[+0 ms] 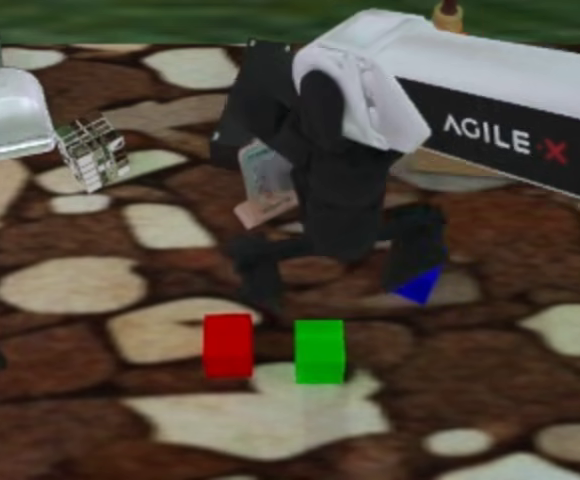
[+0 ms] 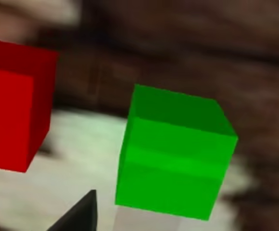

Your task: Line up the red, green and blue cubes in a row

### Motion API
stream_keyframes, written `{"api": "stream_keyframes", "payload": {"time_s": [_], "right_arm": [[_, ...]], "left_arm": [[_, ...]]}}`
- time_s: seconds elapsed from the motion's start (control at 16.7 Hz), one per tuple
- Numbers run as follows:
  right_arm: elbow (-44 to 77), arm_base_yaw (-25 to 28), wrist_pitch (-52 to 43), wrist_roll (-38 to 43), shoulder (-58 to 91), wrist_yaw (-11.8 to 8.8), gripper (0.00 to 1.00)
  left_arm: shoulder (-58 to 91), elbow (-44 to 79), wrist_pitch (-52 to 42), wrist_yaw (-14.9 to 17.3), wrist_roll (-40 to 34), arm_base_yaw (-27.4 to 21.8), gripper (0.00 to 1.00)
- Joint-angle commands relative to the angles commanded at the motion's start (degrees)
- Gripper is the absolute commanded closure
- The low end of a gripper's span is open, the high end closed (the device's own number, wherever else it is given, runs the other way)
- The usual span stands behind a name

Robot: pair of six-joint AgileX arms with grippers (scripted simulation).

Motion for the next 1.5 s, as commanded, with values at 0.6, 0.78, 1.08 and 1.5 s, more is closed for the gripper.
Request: {"api": "stream_keyframes", "payload": {"time_s": [0.6,0.78,1.08,1.5], "right_arm": [[1.1,-10.3,-0.3,-48.6,2.5,-0.4,0.00],[1.3,-12.7,0.1,-59.2,2.4,-0.3,0.00],[1.4,-14.4,0.7,-64.9,2.0,-0.2,0.00],[-1.4,-14.2,4.7,-64.7,3.3,-0.2,0.00]], "left_arm": [[0.0,0.0,0.0,0.0,0.0,0.0,0.00],[0.0,0.0,0.0,0.0,0.0,0.0,0.00],[0.0,0.0,0.0,0.0,0.0,0.0,0.00],[0.0,0.0,0.0,0.0,0.0,0.0,0.00]]}}
